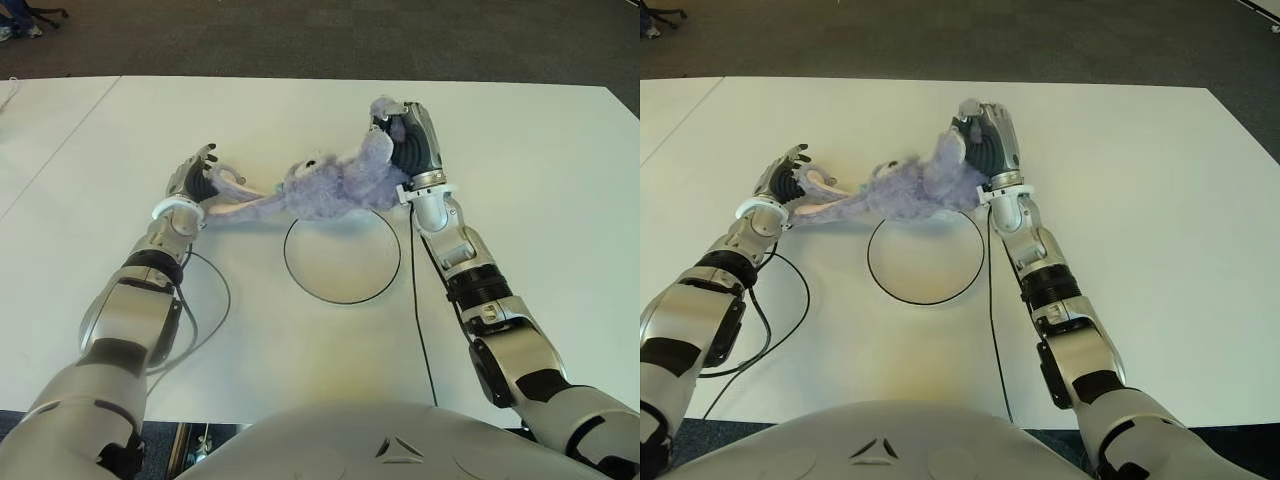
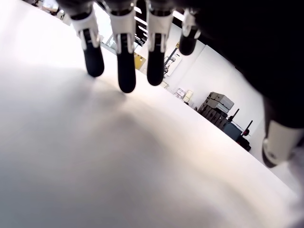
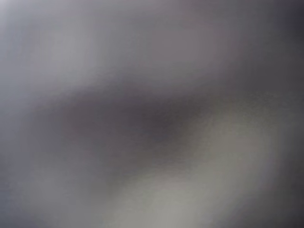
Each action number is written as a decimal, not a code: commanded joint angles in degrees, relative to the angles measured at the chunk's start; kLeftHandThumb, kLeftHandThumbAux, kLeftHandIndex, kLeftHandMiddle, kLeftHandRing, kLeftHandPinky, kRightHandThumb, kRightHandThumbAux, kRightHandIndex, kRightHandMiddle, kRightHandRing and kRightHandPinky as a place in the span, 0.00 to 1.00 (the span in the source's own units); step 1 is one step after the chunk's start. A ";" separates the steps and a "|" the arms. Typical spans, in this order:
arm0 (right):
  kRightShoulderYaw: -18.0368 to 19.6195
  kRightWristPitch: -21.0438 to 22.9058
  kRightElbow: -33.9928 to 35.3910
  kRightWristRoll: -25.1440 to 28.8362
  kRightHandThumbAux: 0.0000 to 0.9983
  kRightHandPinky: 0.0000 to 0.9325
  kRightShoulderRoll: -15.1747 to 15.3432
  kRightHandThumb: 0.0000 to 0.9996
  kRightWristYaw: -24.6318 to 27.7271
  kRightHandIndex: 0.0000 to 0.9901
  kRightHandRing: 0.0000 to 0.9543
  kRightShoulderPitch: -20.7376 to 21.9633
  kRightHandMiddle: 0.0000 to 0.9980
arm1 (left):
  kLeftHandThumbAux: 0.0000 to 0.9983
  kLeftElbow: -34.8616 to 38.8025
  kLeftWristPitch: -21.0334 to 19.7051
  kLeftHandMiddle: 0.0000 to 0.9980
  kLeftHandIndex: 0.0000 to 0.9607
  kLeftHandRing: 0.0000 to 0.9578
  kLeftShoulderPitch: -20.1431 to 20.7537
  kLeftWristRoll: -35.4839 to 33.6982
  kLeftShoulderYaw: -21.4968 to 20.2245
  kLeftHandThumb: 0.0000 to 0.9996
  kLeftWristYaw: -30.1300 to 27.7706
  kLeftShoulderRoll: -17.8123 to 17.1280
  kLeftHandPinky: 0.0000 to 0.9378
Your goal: Put the doll into the plate.
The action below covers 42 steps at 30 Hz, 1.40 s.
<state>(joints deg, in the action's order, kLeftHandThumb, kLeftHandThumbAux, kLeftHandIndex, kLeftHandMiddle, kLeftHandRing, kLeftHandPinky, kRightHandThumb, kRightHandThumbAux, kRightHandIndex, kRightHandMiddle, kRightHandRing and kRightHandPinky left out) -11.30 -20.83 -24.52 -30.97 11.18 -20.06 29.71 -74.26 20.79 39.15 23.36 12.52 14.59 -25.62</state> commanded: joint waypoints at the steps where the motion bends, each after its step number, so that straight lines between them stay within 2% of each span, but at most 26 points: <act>1: -0.85 1.29 0.39 -0.42 0.64 0.96 -0.28 0.71 0.80 0.70 0.89 -0.96 0.84 | 0.54 -1.83 -1.13 0.23 0.00 0.27 -4.05 0.40 1.12 0.03 -4.24 3.96 0.27; 14: -0.95 2.78 3.21 -0.12 0.64 0.96 0.20 0.72 2.05 0.71 0.89 -2.98 0.84 | 0.55 -1.85 -1.59 0.22 0.00 0.27 -4.73 0.29 0.89 0.05 -4.54 4.88 0.27; 18: -0.85 3.63 6.13 0.02 0.64 0.96 0.29 0.71 2.88 0.71 0.89 -4.93 0.84 | 0.56 -1.78 -1.64 0.23 0.00 0.27 -4.91 0.24 0.87 0.06 -4.54 5.06 0.27; 27: -0.39 5.52 16.56 -0.03 0.65 0.97 0.69 0.68 5.31 0.72 0.90 -10.47 0.84 | 0.56 -1.73 -1.58 0.23 0.00 0.28 -5.24 -0.25 0.49 0.06 -4.91 5.17 0.27; 35: 1.28 11.09 33.10 -1.32 0.66 0.96 0.63 0.64 9.70 0.71 0.90 -12.67 0.85 | 0.54 -1.95 -2.49 0.22 0.00 0.26 -5.44 0.34 1.16 0.05 -4.98 5.56 0.25; 38: 1.26 12.78 37.38 -1.48 0.66 0.95 0.25 0.63 11.10 0.72 0.90 -13.85 0.85 | 0.54 -1.97 -2.73 0.22 0.00 0.26 -5.42 0.53 1.38 0.05 -4.92 5.70 0.24; 42: 0.57 13.37 42.91 1.34 0.67 0.93 0.00 0.64 14.36 0.73 0.90 -17.47 0.85 | 0.54 -1.96 -3.21 0.21 0.00 0.25 -5.31 0.77 1.73 0.05 -4.89 5.92 0.25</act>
<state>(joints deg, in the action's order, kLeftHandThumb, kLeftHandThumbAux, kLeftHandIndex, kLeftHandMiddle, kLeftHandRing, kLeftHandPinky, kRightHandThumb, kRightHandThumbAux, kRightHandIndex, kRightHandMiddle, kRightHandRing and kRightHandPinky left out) -10.12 -8.88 15.19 -31.34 11.42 -8.54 16.14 -73.89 20.21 38.42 22.98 12.31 14.59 -24.03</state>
